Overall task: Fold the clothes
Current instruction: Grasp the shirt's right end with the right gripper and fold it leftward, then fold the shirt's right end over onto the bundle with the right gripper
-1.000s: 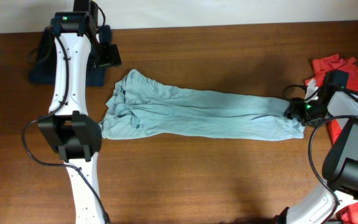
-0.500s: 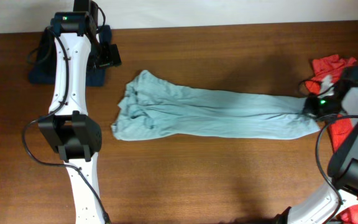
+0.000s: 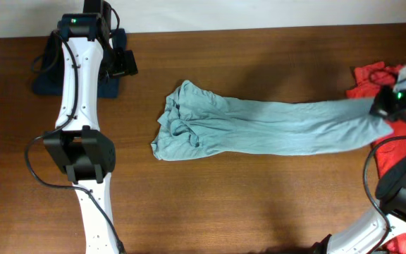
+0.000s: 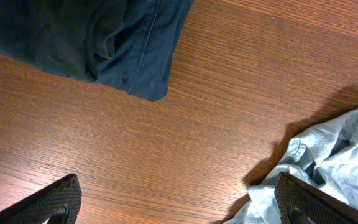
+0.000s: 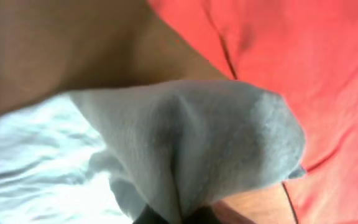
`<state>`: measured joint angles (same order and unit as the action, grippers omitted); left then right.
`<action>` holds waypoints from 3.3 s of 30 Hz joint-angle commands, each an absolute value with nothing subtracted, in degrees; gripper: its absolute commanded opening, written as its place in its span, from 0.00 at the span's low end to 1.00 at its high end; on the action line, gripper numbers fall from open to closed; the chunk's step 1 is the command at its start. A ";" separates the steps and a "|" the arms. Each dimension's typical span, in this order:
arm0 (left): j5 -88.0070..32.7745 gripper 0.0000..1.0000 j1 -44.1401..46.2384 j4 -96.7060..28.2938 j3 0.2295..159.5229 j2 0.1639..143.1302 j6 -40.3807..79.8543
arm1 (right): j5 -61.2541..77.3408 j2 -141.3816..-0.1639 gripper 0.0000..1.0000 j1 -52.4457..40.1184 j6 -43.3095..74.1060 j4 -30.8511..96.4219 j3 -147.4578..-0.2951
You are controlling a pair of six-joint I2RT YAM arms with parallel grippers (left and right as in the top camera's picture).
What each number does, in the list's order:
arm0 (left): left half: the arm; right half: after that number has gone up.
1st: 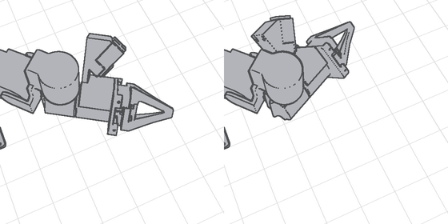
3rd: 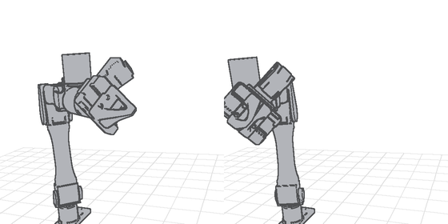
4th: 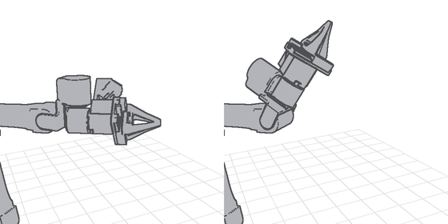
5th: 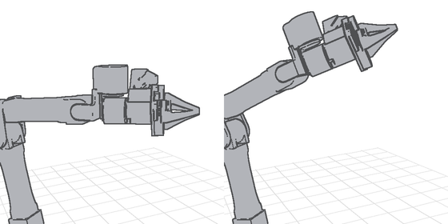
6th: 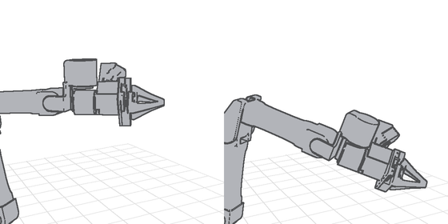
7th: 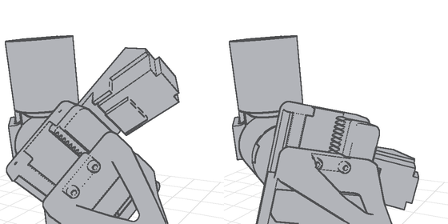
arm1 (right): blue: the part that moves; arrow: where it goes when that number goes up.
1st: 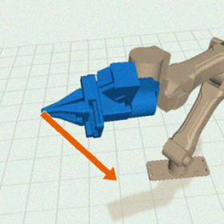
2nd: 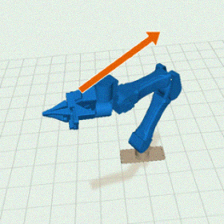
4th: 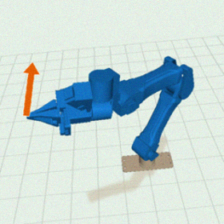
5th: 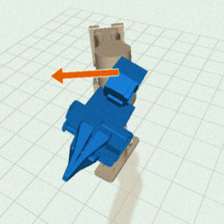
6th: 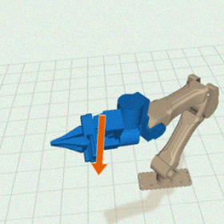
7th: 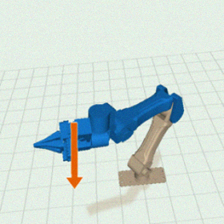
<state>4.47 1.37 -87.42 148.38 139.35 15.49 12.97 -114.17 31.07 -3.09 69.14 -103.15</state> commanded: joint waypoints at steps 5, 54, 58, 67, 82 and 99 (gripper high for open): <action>4.08 0.99 1.32 -87.46 149.08 138.10 15.40 | 13.06 -113.73 0.04 16.88 -3.18 77.71 -110.87; 4.08 0.99 1.32 -87.46 149.08 138.10 15.38 | 16.69 -111.11 0.63 7.16 1.96 40.49 -73.03; 4.08 0.99 1.32 -87.46 149.08 138.10 15.38 | 16.73 -111.11 0.62 7.16 1.98 36.77 -70.13; 4.08 0.99 1.32 -87.46 149.08 138.10 15.38 | 16.25 -110.17 0.04 11.25 1.93 39.59 -73.71; 4.08 0.99 1.32 -87.46 149.08 138.10 15.38 | 19.05 -110.08 0.04 23.88 -4.08 65.01 -97.21; 4.08 0.99 1.32 -87.46 149.08 138.10 15.38 | 19.49 -110.08 0.04 -3.49 5.48 71.37 -107.37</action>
<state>4.47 1.37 -87.42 148.38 139.33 15.49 18.57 -111.15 0.49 2.74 72.44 -106.32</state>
